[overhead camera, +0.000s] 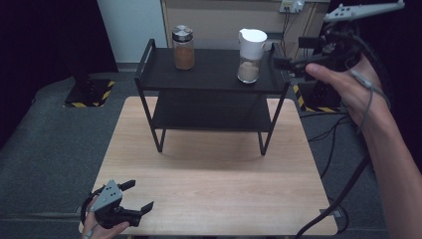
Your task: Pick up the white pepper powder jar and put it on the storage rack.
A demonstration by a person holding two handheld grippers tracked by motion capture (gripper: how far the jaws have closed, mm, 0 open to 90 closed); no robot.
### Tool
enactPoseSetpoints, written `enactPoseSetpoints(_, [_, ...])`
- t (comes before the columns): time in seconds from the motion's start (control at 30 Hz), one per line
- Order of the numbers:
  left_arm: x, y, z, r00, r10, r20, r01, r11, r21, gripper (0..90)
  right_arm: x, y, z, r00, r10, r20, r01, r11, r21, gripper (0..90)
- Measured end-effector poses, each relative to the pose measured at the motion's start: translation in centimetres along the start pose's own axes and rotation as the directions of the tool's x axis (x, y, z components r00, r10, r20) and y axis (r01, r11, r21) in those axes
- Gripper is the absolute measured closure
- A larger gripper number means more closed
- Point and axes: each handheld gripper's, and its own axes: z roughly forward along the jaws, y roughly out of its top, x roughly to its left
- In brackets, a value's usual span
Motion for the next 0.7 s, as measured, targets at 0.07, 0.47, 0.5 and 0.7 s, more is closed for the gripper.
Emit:
enactPoseSetpoints(0.07, [0.0, -0.1, -0.1, 1.0, -0.005, -0.001, 0.005, 1.0, -0.008, 2.7, 0.6, -1.8, -0.3, 0.9998, -0.008, -0.016, 0.008, 1.0, -0.004, 3.0])
enactPoseSetpoints(0.47, [-0.2, -0.1, -0.2, 1.0, 0.0, -0.003, 0.0, 1.0, -0.005, 2.6, 2.3, -8.5, -1.6, 0.9971, 0.014, -0.075, -0.017, 0.999, -0.047, 2.8])
enactPoseSetpoints(0.5, [-0.1, -0.1, -0.2, 1.0, 0.0, -0.005, 0.0, 1.0, -0.004, 2.7, 2.8, -9.2, -1.6, 0.9968, 0.006, -0.08, -0.01, 0.999, -0.042, 2.9])
enactPoseSetpoints(0.7, [-0.2, -0.1, -0.2, 1.0, -0.001, -0.006, 0.001, 1.0, -0.006, 2.7, 4.6, -12.0, -1.7, 0.9964, -0.01, -0.085, 0.008, 1.0, -0.019, 3.0])
